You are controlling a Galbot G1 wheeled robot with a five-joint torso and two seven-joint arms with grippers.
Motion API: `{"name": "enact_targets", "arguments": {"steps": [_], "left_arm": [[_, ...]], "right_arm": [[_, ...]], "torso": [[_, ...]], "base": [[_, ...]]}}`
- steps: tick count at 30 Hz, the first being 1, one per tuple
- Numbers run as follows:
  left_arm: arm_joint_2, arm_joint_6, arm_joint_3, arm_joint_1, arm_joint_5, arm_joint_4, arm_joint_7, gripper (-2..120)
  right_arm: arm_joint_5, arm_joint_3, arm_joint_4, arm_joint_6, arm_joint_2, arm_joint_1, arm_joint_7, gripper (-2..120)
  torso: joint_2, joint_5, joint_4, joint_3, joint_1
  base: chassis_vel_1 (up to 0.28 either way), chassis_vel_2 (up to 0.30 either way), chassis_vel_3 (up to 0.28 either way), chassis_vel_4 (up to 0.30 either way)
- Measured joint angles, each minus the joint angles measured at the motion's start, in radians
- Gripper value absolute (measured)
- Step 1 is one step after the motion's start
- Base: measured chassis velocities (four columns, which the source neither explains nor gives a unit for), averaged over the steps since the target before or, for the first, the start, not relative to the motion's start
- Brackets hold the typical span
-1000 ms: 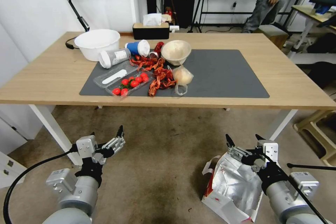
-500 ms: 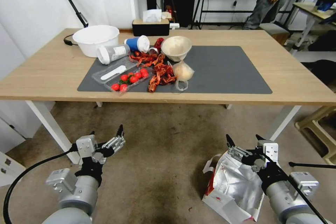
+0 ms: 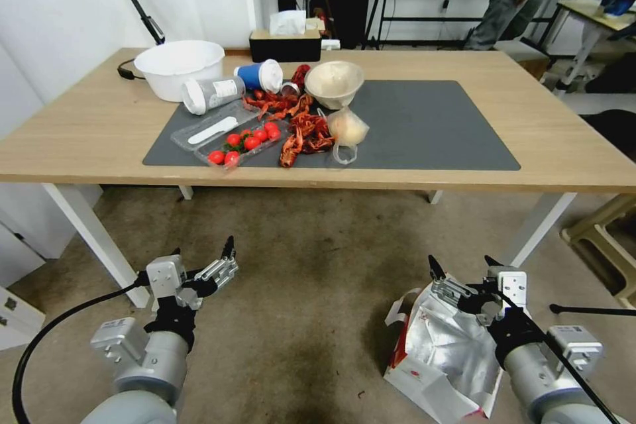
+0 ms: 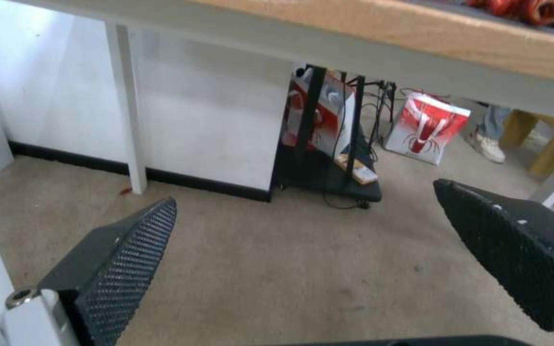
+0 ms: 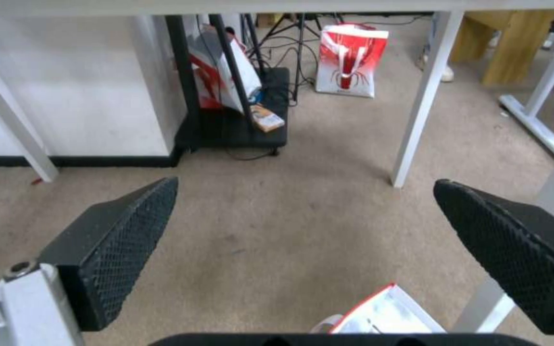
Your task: Pick up the food delivery bag from the floor and place it on the table.
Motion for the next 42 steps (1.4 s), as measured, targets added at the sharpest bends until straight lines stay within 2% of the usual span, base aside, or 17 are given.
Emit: {"name": "enact_targets", "arguments": {"steps": [5,28,42], "left_arm": [[0.000,-0.001,0.001,-0.001,0.001,0.003,0.001,100],[0.002,-0.004,-0.002,-0.003,0.007,0.005,0.003,100],[0.002,-0.011,0.001,0.002,0.006,0.005,0.004,100]], "right_arm": [[0.000,0.004,-0.002,-0.001,-0.002,0.000,-0.002,100],[0.015,0.001,-0.009,-0.001,-0.001,0.001,-0.015,100],[0.004,-0.002,-0.014,0.004,-0.001,-0.004,-0.019,100]], "torso": [[-0.025,0.0001,0.0000,-0.015,-0.009],[-0.083,0.0001,0.0000,-0.052,-0.032],[-0.155,0.0000,0.0000,-0.098,-0.057]], "base": [[0.000,0.000,0.000,0.000],[0.000,0.000,0.000,0.000],[0.000,0.000,0.000,0.000]]}}
